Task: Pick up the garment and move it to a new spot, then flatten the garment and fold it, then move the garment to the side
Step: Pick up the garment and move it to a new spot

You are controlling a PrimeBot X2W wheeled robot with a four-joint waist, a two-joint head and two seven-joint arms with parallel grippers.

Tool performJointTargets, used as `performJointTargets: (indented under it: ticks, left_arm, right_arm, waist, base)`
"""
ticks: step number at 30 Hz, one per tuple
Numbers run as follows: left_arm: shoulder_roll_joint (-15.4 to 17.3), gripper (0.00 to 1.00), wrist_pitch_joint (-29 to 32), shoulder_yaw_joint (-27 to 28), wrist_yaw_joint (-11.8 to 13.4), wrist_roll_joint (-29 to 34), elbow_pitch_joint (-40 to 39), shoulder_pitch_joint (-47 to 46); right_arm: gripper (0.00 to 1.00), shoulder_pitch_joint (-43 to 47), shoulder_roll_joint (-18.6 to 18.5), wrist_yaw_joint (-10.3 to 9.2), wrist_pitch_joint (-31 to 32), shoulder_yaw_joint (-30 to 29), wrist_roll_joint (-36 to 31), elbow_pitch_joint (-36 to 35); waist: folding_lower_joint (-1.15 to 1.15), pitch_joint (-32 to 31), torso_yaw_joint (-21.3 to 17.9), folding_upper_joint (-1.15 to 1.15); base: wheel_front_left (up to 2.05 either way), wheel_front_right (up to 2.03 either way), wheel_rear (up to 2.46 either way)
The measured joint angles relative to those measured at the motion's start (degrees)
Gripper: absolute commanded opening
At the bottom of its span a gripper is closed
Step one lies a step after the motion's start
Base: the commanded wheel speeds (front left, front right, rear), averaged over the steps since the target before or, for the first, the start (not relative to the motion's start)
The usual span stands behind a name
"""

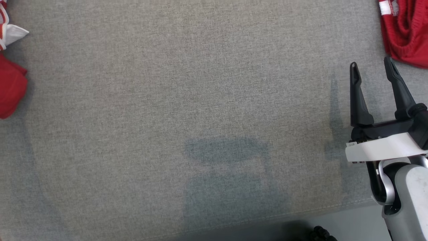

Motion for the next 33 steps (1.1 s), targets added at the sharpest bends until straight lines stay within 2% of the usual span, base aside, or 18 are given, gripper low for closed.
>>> performJointTargets:
  ticks: [4,5,6,7,8,13,16,20,24,28,33]
  left_arm:
    - [0.5,0.99,-0.5,-0.2,0.0,0.9,1.2,0.0]
    - [0.5,0.45,-1.0,-0.4,0.0,1.4,1.6,-0.1]
    - [0.5,0.45,-1.6,-0.6,0.0,1.8,2.0,-0.1]
    - [0.5,0.2,-2.1,-0.9,0.0,2.2,2.3,-0.1]
    - [0.6,0.0,-2.6,-1.3,0.0,2.5,2.5,-0.1]
    - [0.5,0.0,-6.4,-1.7,-0.8,3.0,3.5,-0.3]
    - [-2.2,0.0,-8.7,-1.3,-2.1,0.4,3.4,-1.7]
    - [-6.8,0.0,-11.3,-3.6,-6.7,-2.6,2.1,-2.8]
    - [-9.9,0.0,-13.8,-5.7,-10.1,-3.8,-0.2,-4.1]
    - [-13.0,0.0,-15.2,-7.8,-10.4,-5.7,-2.3,-5.1]
    - [-18.6,0.0,-15.7,-11.3,-10.9,-8.5,-4.0,-5.0]
  right_arm:
    - [1.0,-0.6,0.0,0.0,-0.2,0.0,0.0,0.6]
    - [1.0,-1.0,0.0,0.0,-0.2,-0.1,0.0,0.8]
    - [1.0,-1.2,0.0,0.0,-0.5,-0.1,0.0,1.1]
    - [1.0,-1.4,0.0,0.0,-0.7,-0.1,0.0,1.4]
    - [1.0,-1.5,0.0,0.0,-0.8,-0.2,0.0,1.7]
    - [1.0,-2.4,0.1,0.01,-1.6,-0.1,0.0,3.3]
    - [1.0,-2.5,0.2,0.04,-2.2,-0.1,0.0,4.8]
    - [1.0,-3.4,0.5,0.08,-3.1,0.0,0.2,7.0]
    - [1.0,-3.6,1.3,0.16,-3.7,0.0,0.6,8.8]
    - [1.0,-3.8,2.3,0.59,-4.2,0.5,1.0,10.5]
    - [1.0,-4.5,3.6,0.73,-4.8,0.7,1.6,12.4]
  waist:
    - [0.0,1.7,0.1,0.0]
    - [0.0,1.9,0.2,0.0]
    - [0.0,2.0,0.3,0.0]
    - [0.0,2.0,0.4,0.0]
    - [0.0,1.8,0.5,0.0]
    - [0.0,0.7,0.9,0.0]
    - [0.0,-0.4,1.1,0.0]
    - [0.0,-2.3,1.4,0.0]
    - [0.0,-4.9,1.7,0.0]
    - [0.0,-7.7,2.0,0.0]
    - [0.0,-11.4,2.3,0.0]
  base:
    - [0.0,0.0,0.0]
    - [0.0,0.0,0.0]
    - [0.0,0.0,0.0]
    - [0.0,0.0,0.0]
    - [0.0,0.0,0.0]
    - [0.0,0.0,0.0]
    - [0.0,0.0,0.0]
    - [0.0,0.0,0.0]
    - [0.0,0.0,0.0]
    - [0.0,0.0,0.0]
    - [0.0,0.0,0.0]
